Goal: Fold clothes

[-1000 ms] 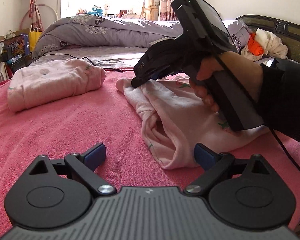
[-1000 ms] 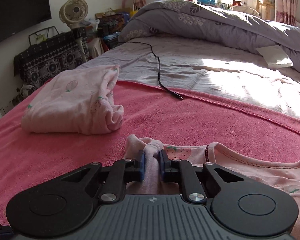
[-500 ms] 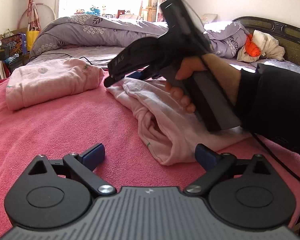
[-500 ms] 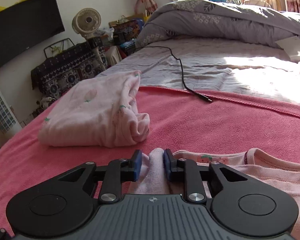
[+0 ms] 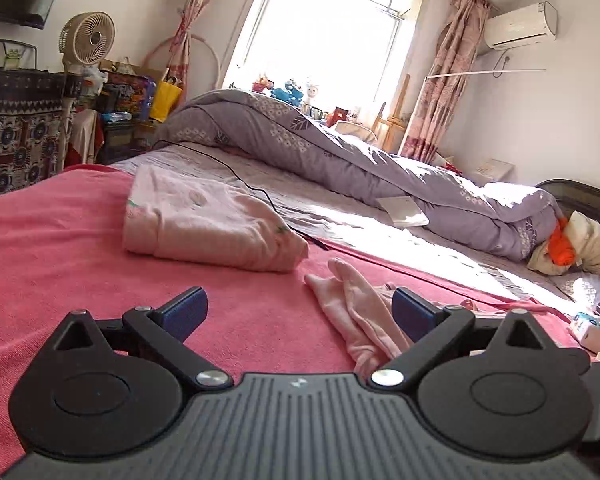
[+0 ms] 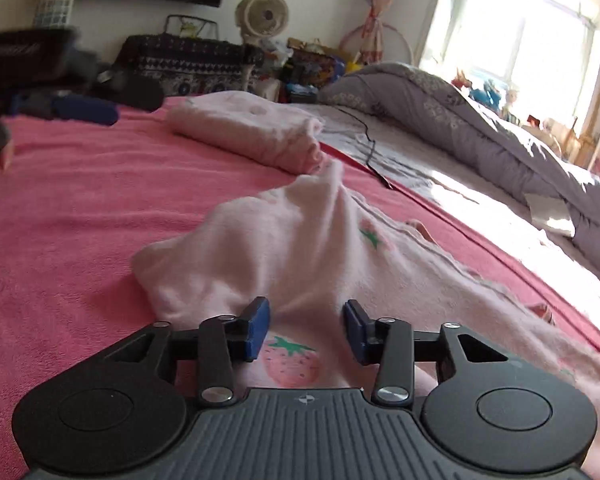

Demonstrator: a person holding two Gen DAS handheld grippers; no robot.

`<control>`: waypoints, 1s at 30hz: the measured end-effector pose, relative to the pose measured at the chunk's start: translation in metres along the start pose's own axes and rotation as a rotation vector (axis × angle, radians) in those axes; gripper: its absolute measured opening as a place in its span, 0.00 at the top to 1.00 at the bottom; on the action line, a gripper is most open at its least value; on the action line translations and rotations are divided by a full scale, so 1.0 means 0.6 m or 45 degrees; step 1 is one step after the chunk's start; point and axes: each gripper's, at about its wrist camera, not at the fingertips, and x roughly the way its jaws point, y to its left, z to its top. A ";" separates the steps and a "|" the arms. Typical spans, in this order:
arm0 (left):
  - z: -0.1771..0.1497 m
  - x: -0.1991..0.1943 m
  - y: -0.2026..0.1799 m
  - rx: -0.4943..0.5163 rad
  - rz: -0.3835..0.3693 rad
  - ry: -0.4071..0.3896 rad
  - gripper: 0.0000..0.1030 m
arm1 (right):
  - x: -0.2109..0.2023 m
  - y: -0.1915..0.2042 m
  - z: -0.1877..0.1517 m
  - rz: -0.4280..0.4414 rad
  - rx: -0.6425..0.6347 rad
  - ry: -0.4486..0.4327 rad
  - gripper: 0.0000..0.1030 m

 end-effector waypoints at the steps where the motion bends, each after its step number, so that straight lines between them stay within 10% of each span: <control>1: 0.005 0.004 -0.011 0.022 0.005 -0.003 0.03 | -0.013 0.010 0.006 0.131 -0.009 -0.037 0.72; 3: 0.003 0.019 -0.047 0.094 -0.033 0.016 0.03 | -0.030 0.007 0.017 0.413 0.100 -0.039 0.66; 5: -0.012 0.045 -0.086 0.199 -0.064 0.061 0.02 | -0.048 0.003 0.017 0.438 0.136 -0.050 0.48; 9: -0.072 0.101 -0.138 0.484 0.121 0.266 0.02 | -0.093 -0.068 -0.023 0.240 0.264 -0.037 0.46; 15: -0.085 0.108 -0.123 0.530 0.184 0.378 0.00 | -0.147 -0.269 -0.178 -0.312 0.704 0.220 0.40; 20: -0.089 0.077 -0.116 0.640 0.217 0.352 0.00 | -0.200 -0.287 -0.220 -0.579 0.567 0.237 0.31; 25: -0.043 0.039 -0.145 0.568 0.274 0.241 0.02 | -0.228 -0.316 -0.200 -0.528 0.605 0.048 0.32; 30: -0.052 0.061 -0.272 0.680 -0.035 0.145 0.01 | -0.138 -0.357 -0.127 -0.374 0.696 0.033 0.48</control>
